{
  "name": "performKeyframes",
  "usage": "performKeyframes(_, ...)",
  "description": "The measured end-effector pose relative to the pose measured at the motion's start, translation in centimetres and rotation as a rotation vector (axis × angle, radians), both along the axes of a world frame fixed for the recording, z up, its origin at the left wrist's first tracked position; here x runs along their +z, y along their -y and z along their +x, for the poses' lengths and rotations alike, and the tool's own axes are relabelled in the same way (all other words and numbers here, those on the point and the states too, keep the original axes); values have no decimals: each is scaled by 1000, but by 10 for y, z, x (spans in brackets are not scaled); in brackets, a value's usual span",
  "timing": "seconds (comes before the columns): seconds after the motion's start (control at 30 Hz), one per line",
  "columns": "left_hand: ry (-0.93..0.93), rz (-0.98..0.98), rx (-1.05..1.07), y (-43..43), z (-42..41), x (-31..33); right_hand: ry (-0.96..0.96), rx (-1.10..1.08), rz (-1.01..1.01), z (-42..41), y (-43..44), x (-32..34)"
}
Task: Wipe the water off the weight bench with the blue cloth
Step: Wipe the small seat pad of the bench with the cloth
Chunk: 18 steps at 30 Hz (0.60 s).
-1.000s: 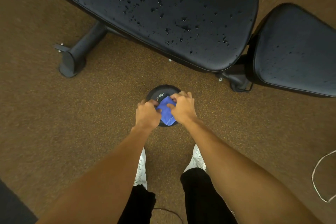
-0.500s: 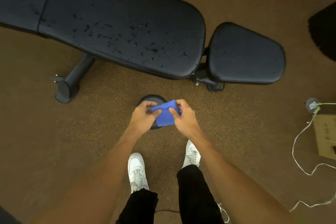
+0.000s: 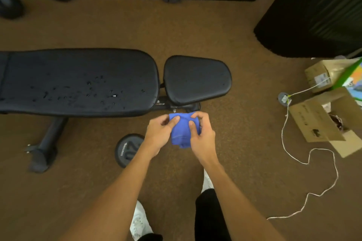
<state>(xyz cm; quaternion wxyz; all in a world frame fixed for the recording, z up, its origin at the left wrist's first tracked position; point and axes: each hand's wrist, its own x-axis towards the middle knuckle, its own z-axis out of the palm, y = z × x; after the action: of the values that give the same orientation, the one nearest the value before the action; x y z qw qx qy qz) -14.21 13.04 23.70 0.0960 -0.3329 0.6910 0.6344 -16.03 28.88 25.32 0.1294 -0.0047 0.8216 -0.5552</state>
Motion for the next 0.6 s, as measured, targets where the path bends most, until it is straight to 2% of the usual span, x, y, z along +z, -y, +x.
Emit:
performKeyframes(0.17, 3, -7, 33, -49, -62, -4, -1, 2, 18, -59, -47, -7)
performKeyframes(0.4, 7, 89, 265, -117, -148, -21, 16, 47, 10, -159, -103, -35)
performKeyframes(0.6, 30, 50, 209, -144, -208, -52, 60, 52, 24, -226, -134, -61)
